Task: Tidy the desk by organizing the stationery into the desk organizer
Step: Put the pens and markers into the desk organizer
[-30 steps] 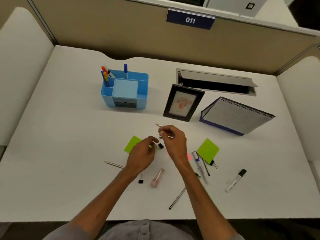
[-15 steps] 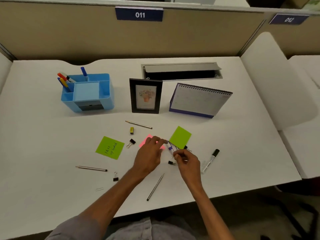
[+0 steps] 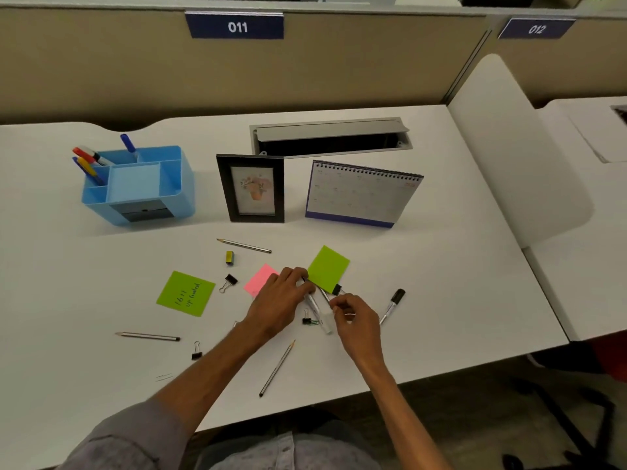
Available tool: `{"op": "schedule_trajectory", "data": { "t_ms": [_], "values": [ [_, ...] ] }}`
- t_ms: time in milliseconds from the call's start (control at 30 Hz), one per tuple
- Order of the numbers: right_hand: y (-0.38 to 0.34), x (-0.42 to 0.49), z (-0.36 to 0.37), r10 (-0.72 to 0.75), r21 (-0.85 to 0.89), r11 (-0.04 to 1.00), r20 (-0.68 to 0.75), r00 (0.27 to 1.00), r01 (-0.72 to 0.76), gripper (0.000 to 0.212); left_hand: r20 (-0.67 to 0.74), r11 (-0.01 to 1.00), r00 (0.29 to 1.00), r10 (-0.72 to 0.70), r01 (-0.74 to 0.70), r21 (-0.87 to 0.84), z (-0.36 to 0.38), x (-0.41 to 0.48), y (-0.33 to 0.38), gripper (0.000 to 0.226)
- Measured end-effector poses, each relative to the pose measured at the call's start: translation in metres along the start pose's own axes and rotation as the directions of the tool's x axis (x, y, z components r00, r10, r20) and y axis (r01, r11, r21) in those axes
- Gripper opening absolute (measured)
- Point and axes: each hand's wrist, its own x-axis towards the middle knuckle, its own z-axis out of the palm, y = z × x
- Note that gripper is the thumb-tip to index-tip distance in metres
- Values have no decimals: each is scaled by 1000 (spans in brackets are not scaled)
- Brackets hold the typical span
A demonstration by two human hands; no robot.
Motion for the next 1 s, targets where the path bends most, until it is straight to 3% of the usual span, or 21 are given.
{"op": "schedule_trajectory", "data": {
  "t_ms": [167,567,700,867,1000],
  "values": [
    [2,9,12,-110,-120,986,57,992,116,16,-40,1000,999,-16,16,5,-7,2,1,33],
    [-20,24,15,-121,-52,991,18,992,122,19,-21,999,999,25,-26,-37,-24,-3,-19,26],
    [-44,29,22,-177,-32,984,21,984,178,19,-35,953,997,-70,57,-298,-46,-15,-23,16],
    [-80,33,49,-241,-46,968,115,964,248,24,-169,810,948,-270,129,-573,-76,-39,-34,15],
    [-112,31,78,-320,-21,944,195,927,330,25,-199,674,885,-421,158,-721,-102,-61,-53,15]
  ]
}}
